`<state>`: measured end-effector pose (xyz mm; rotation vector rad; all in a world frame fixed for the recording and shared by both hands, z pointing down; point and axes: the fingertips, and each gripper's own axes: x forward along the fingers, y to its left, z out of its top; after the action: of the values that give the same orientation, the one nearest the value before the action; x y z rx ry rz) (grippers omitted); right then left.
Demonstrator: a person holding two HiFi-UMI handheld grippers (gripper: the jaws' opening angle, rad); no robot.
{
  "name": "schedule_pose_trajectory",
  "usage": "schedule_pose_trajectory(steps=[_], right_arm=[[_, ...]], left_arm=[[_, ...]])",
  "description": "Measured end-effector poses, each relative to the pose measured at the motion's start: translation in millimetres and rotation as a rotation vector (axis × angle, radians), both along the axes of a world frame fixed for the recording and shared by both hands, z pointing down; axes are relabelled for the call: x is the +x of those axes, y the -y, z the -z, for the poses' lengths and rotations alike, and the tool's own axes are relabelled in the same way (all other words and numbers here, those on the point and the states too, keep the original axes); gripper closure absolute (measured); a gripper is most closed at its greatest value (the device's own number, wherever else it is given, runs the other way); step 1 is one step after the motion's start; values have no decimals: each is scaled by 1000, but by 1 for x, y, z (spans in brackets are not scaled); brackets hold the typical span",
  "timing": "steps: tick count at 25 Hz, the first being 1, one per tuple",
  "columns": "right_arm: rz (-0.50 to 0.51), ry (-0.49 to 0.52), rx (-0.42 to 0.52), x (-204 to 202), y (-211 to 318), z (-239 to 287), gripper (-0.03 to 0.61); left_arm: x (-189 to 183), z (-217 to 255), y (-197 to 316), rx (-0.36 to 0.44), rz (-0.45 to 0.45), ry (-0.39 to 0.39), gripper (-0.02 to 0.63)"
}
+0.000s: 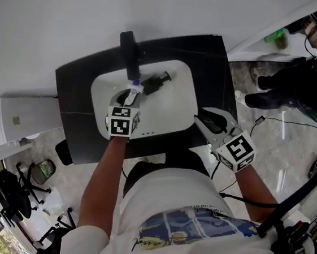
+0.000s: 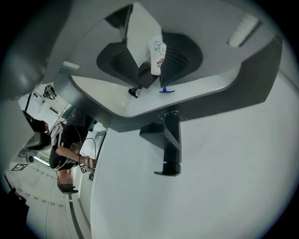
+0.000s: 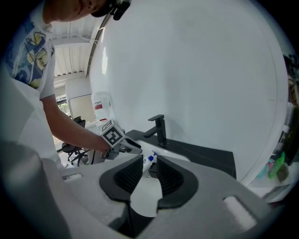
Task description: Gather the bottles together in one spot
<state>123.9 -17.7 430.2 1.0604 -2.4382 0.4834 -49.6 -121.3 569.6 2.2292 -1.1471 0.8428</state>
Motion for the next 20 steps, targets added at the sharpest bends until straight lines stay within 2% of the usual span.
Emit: schedule_pose_trajectory(steps=[7, 13, 20], right_arm=[[-32, -6, -46, 36, 10, -19, 486], [-58, -11, -75, 53, 11, -32, 486], [-72, -15, -129, 62, -1, -46, 486]], left_arm=[[0, -45, 29, -16, 48, 69, 453], [0, -74, 53, -1, 47, 130, 453], [0, -96, 66, -24, 48, 131, 456]])
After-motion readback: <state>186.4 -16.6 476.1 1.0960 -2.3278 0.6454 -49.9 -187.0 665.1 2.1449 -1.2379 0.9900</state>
